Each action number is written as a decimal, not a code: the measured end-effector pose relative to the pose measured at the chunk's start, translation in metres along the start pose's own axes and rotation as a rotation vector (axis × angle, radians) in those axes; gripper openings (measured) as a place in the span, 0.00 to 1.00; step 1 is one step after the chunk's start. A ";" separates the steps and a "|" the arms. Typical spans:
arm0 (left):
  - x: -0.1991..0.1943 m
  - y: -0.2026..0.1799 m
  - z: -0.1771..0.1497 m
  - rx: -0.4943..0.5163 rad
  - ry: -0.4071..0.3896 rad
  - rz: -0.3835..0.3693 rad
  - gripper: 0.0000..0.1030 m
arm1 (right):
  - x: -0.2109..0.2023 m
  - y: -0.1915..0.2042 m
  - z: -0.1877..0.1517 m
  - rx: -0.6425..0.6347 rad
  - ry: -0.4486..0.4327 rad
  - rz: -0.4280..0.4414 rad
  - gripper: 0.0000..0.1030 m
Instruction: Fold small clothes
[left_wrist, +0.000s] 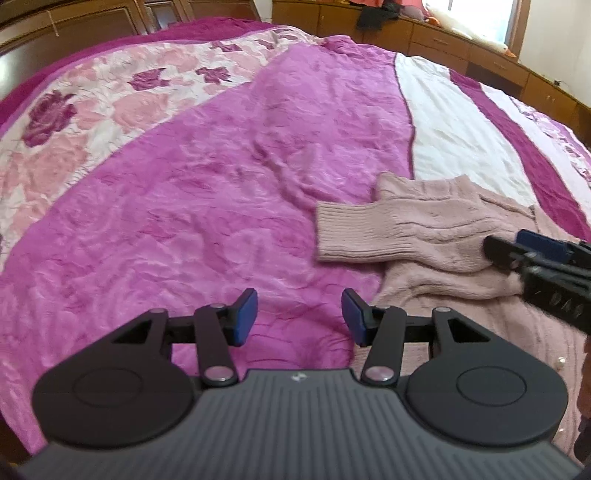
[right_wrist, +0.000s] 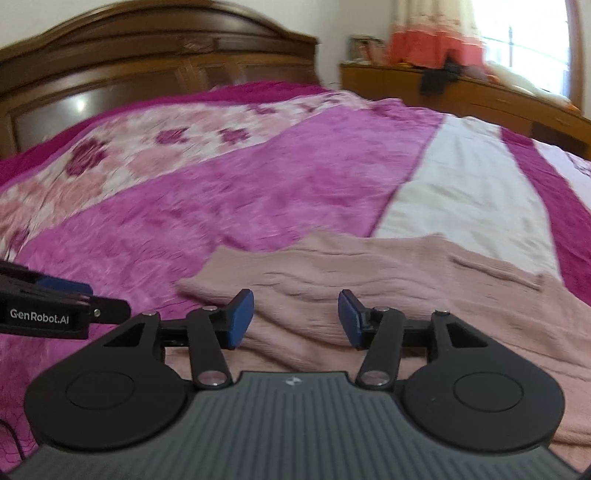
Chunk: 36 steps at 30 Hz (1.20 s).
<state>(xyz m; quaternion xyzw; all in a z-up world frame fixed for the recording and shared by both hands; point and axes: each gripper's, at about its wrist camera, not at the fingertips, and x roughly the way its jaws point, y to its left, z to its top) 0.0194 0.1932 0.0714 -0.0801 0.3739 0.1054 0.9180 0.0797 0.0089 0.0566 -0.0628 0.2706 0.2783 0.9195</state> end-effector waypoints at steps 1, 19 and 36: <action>0.000 0.003 0.000 -0.001 0.001 0.009 0.51 | 0.006 0.007 0.001 -0.019 0.010 0.008 0.57; 0.017 0.041 -0.013 -0.092 0.048 0.008 0.51 | 0.060 0.025 0.007 -0.046 0.031 -0.038 0.12; 0.010 0.014 -0.002 -0.046 0.008 -0.030 0.51 | -0.048 -0.092 0.045 0.302 -0.195 -0.125 0.09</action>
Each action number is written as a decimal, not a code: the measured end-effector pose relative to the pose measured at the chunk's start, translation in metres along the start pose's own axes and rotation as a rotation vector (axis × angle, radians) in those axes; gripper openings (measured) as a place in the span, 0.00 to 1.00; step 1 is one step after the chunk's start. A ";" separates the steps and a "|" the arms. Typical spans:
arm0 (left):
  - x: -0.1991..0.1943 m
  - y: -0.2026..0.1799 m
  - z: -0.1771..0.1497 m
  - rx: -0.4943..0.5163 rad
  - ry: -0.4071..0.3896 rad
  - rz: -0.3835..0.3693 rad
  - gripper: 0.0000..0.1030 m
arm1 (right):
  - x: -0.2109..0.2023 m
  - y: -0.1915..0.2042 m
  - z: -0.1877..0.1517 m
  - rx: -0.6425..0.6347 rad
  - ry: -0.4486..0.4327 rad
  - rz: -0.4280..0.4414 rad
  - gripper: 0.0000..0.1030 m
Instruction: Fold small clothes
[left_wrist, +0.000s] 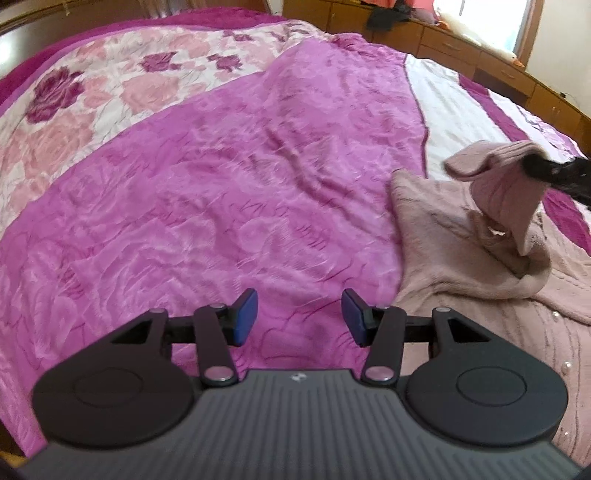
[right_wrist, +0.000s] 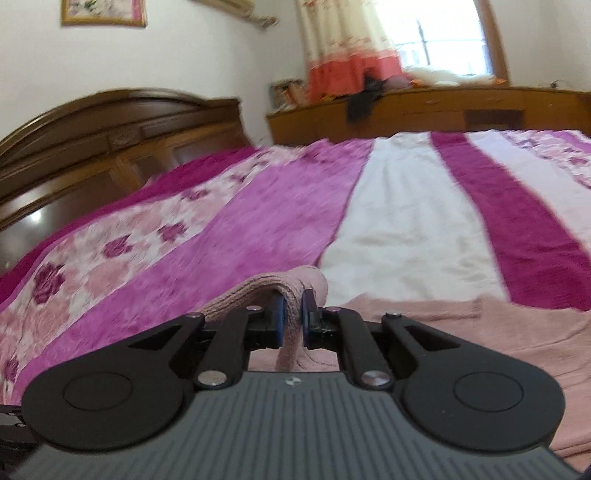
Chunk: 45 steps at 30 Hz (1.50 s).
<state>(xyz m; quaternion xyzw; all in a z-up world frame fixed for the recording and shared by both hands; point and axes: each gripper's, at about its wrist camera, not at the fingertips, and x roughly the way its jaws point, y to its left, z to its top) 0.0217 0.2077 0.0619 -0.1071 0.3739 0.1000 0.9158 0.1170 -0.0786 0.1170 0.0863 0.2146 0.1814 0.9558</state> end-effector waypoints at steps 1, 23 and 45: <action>0.000 -0.004 0.002 0.009 -0.004 -0.005 0.51 | -0.006 -0.009 0.002 0.005 -0.011 -0.017 0.09; 0.043 -0.099 0.024 0.196 -0.021 -0.101 0.51 | -0.069 -0.178 -0.063 0.331 -0.004 -0.283 0.10; 0.058 -0.124 0.011 0.267 0.007 -0.045 0.51 | -0.080 -0.186 -0.075 0.157 0.058 -0.347 0.63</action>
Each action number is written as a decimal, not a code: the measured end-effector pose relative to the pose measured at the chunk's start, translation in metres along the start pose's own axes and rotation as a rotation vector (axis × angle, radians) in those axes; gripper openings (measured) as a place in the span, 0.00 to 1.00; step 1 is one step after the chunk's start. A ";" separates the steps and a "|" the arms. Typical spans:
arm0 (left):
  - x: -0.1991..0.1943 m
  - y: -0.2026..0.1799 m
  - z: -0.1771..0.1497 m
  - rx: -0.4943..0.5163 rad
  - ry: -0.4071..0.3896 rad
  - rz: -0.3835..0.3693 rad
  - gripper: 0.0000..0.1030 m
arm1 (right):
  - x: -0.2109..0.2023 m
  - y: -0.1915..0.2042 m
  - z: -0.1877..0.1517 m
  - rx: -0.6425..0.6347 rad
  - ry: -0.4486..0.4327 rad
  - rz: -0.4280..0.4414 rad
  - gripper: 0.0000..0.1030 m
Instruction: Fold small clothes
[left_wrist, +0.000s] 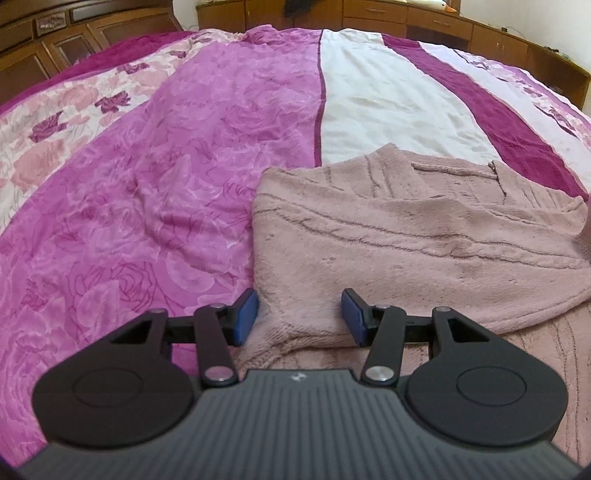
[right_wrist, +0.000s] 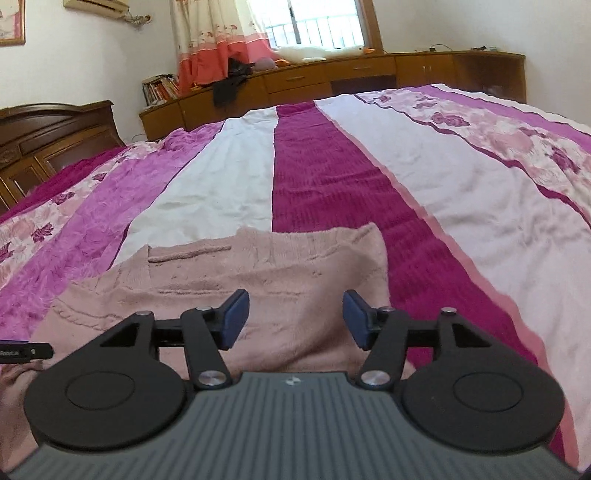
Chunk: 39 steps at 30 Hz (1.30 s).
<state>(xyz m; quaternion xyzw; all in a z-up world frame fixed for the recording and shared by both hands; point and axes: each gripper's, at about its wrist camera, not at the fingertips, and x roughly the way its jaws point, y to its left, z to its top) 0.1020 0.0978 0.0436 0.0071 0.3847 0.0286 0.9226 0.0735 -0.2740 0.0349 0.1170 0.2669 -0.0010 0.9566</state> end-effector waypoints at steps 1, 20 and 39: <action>0.000 -0.002 0.000 0.004 0.000 0.003 0.51 | 0.006 -0.002 0.003 -0.001 0.009 -0.017 0.63; 0.015 -0.019 -0.003 0.056 -0.038 0.009 0.53 | 0.042 -0.010 -0.015 -0.036 0.050 -0.066 0.63; -0.032 -0.026 -0.017 0.099 -0.049 -0.009 0.60 | -0.055 0.023 -0.021 -0.004 0.048 0.112 0.71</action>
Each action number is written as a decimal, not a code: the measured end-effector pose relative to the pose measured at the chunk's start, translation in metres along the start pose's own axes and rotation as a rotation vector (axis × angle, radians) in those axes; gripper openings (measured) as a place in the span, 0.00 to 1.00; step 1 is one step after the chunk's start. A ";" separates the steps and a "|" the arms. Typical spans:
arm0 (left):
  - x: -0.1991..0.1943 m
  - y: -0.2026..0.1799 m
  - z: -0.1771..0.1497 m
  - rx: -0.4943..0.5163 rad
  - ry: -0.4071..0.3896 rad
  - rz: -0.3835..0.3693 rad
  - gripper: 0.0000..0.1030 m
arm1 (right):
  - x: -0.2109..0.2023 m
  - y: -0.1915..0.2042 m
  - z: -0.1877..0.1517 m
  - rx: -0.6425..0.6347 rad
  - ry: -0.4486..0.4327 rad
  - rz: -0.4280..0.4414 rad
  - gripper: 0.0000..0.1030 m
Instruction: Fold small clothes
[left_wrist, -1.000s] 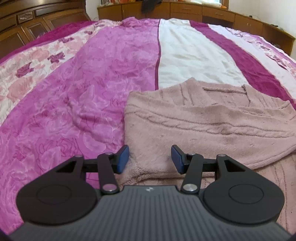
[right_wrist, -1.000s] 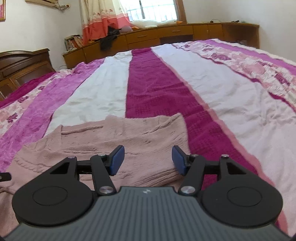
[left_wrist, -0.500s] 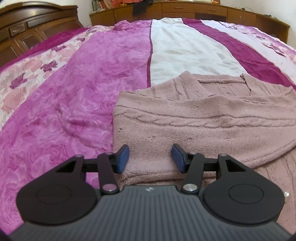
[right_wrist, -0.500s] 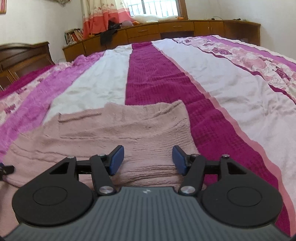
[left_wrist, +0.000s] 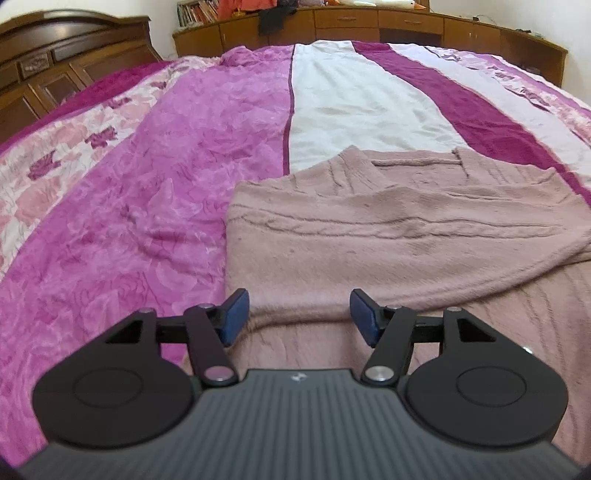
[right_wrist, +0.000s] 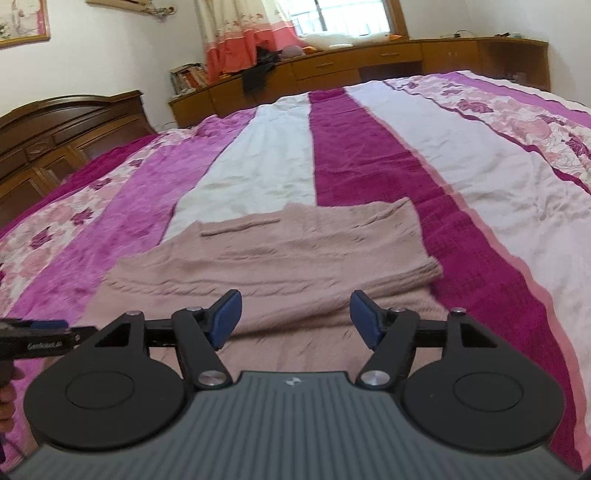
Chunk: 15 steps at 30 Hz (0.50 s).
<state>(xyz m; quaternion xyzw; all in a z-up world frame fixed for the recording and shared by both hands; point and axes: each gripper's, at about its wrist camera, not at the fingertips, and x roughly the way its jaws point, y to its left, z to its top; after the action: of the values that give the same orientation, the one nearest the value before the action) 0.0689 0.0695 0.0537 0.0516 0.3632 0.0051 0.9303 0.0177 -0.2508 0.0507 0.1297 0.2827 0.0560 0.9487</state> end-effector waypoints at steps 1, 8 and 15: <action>-0.003 0.001 -0.001 -0.005 0.003 -0.007 0.60 | -0.007 0.002 -0.002 -0.005 0.003 0.007 0.71; -0.039 0.007 -0.004 0.005 -0.008 -0.038 0.60 | -0.044 0.006 -0.009 -0.015 0.025 0.045 0.74; -0.082 0.005 -0.010 0.052 -0.046 -0.076 0.60 | -0.082 0.021 -0.024 -0.098 0.065 0.073 0.76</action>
<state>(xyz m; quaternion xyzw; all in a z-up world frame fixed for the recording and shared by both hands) 0.0019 0.0719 0.1023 0.0621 0.3435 -0.0410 0.9362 -0.0645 -0.2404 0.0802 0.0915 0.3055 0.1083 0.9416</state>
